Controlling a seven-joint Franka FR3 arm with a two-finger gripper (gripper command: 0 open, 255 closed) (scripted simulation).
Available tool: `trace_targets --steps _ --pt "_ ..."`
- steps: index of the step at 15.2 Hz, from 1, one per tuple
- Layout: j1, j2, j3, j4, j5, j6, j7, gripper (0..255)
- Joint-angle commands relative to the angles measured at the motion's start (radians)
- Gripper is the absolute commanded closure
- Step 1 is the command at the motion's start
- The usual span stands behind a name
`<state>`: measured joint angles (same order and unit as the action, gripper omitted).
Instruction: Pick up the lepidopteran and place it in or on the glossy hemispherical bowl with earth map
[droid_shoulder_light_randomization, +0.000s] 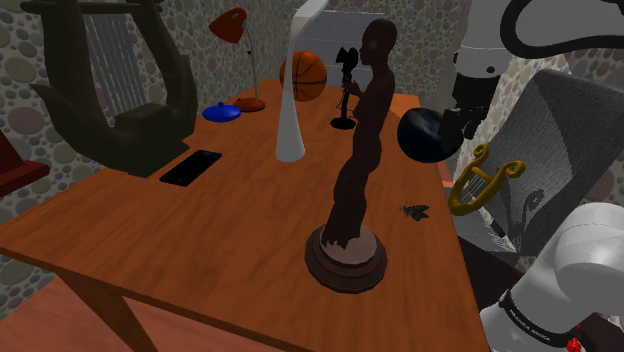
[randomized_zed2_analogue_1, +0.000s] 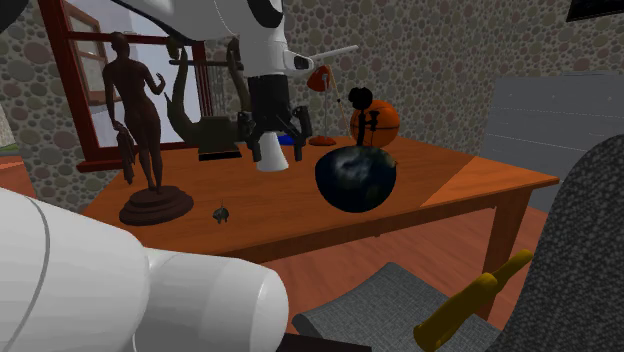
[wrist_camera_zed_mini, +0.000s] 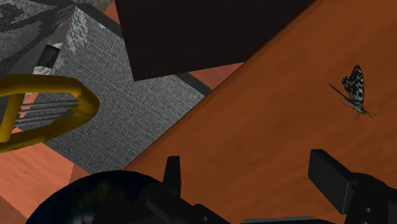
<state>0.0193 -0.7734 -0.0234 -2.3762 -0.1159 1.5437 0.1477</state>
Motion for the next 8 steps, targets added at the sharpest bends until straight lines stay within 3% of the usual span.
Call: trace_targets --steps 1,8 --pt "0.0 0.0 0.0 0.0 0.0 0.0 0.0 0" --pt "0.119 -0.121 0.055 -0.224 0.103 0.232 -0.026 0"
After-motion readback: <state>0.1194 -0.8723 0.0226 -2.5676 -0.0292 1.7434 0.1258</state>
